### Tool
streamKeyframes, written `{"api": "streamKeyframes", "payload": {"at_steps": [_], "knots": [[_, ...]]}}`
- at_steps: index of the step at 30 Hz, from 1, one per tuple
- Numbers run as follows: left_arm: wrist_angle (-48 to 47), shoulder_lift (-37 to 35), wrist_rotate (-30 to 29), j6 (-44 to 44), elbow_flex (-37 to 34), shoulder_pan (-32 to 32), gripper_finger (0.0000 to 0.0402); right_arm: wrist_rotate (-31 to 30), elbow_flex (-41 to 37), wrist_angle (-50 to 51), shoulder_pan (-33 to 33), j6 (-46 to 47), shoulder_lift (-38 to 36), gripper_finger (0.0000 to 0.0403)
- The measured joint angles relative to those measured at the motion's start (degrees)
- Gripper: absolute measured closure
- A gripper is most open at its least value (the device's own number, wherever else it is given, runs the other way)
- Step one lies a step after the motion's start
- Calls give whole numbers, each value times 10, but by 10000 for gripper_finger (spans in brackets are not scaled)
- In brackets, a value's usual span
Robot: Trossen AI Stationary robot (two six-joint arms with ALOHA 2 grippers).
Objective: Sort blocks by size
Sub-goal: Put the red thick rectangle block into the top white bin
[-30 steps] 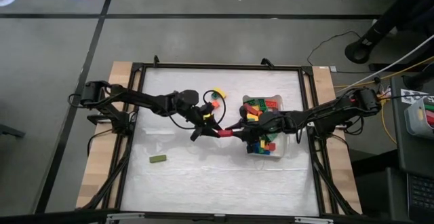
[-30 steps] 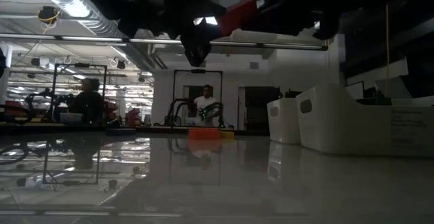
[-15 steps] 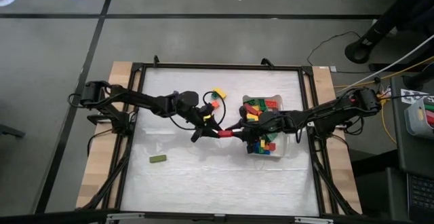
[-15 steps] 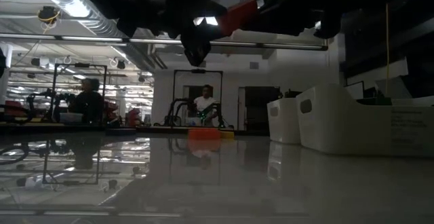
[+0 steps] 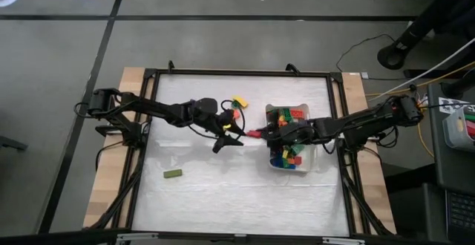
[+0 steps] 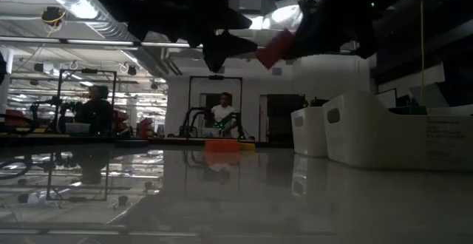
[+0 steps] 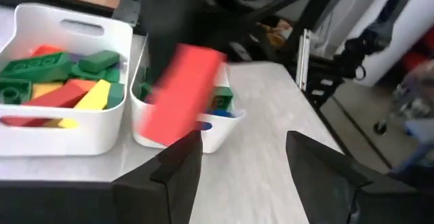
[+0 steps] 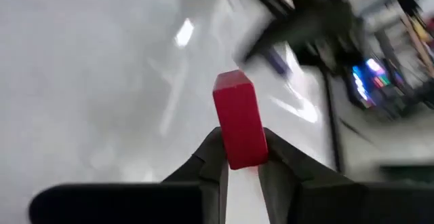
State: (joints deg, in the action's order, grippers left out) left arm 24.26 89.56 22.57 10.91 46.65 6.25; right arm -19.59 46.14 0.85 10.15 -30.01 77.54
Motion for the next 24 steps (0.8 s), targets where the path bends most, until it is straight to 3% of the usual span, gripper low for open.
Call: {"api": "streamKeyframes", "payload": {"at_steps": [9, 16, 24], "knots": [[-41, 0, -91, -60, 0, 18, 209, -176, 22, 241, -1, -1, -15, 331], [-47, 14, -108, -70, 0, 39, 208, -194, 22, 327, -1, 28, -12, 315], [-50, 66, -111, -87, 0, 61, 208, -215, 22, 327, -1, 46, -12, 310]]}}
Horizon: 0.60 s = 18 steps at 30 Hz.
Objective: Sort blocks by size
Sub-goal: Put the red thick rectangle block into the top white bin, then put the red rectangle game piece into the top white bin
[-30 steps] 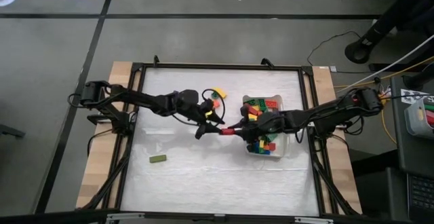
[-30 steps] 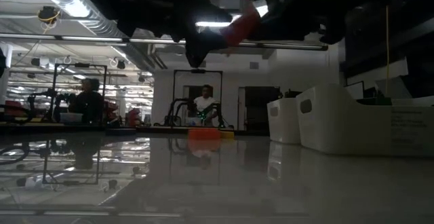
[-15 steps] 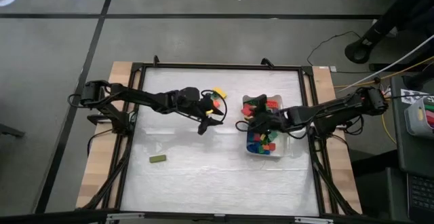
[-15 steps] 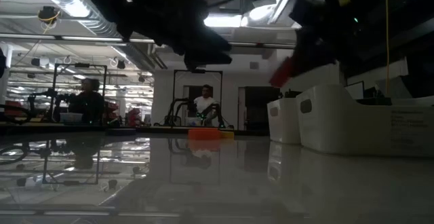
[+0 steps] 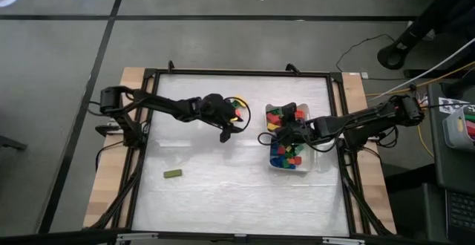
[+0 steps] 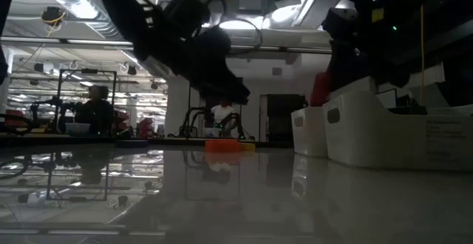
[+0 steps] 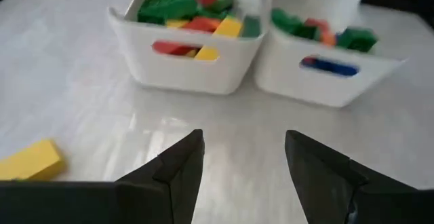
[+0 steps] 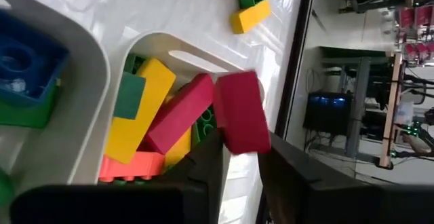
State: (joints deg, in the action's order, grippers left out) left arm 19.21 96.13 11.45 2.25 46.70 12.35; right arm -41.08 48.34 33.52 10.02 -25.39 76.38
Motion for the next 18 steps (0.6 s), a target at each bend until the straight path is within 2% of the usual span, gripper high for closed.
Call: {"api": "streamKeyframes", "payload": {"at_steps": [5, 12, 18], "knots": [[-2, 13, -2, -41, 0, 15, 208, -1, 0, 1, 0, 31, 0, 294], [-7, 15, -8, -42, 0, 45, 208, -4, 0, 0, 0, 42, 0, 258], [-26, 29, -14, -41, -2, 59, 208, -3, 0, -1, 0, 42, 0, 247]]}}
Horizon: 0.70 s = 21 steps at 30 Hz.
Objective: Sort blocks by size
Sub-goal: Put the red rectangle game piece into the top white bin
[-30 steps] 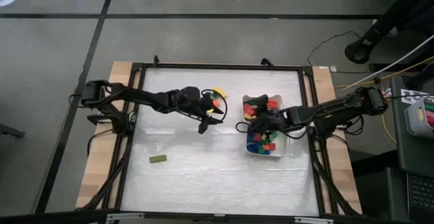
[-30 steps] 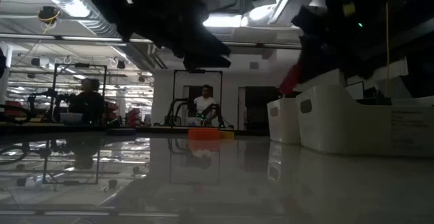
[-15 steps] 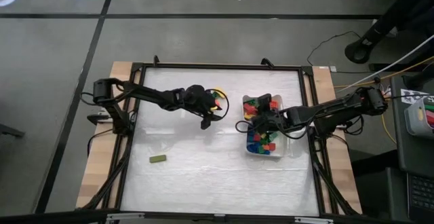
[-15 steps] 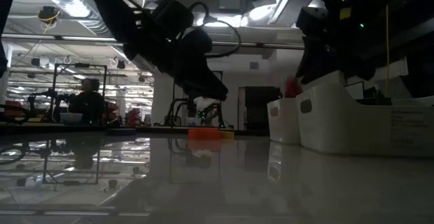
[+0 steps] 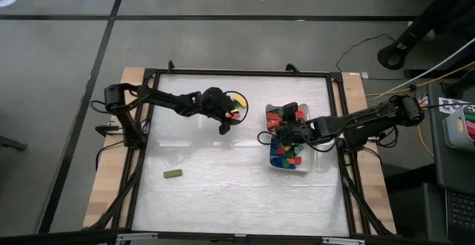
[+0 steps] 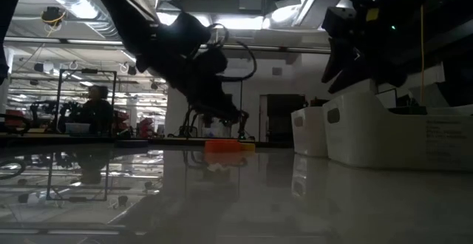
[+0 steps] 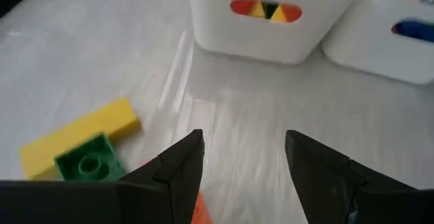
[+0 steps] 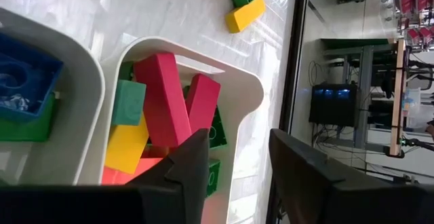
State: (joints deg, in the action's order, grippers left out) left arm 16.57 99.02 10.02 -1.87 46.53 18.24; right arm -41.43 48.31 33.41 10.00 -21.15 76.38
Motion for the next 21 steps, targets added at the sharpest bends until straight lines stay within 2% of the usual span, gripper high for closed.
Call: {"api": "streamKeyframes", "payload": {"at_steps": [21], "knots": [[-38, 19, -49, -30, -2, 33, 208, 0, 0, -4, 1, 1, 0, 246]]}}
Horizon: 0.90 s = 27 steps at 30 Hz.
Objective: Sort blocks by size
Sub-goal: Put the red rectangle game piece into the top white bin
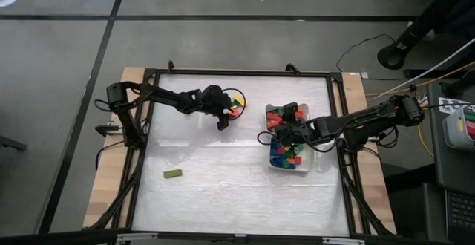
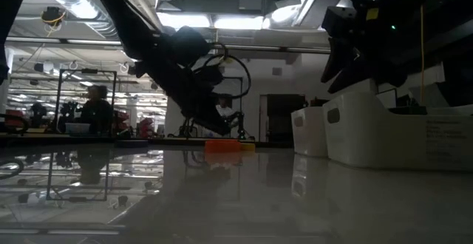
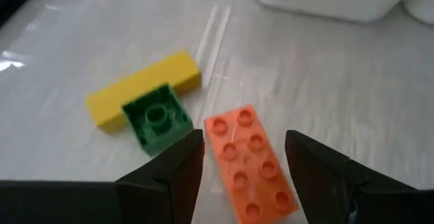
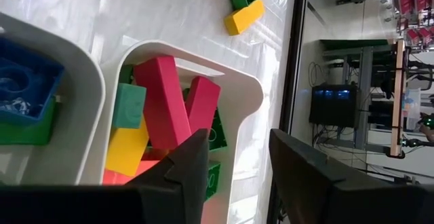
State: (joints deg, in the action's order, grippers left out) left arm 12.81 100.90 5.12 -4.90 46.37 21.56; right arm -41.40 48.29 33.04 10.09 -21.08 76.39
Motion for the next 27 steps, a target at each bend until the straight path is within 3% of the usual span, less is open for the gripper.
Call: {"api": "streamKeyframes", "payload": {"at_steps": [7, 27], "knots": [[-39, 0, 1, 2, 0, -2, 208, 0, 0, 0, 0, -1, 0, 246], [-32, 22, -16, 2, 0, -9, 208, 0, 2, 1, 0, -1, 0, 246]]}}
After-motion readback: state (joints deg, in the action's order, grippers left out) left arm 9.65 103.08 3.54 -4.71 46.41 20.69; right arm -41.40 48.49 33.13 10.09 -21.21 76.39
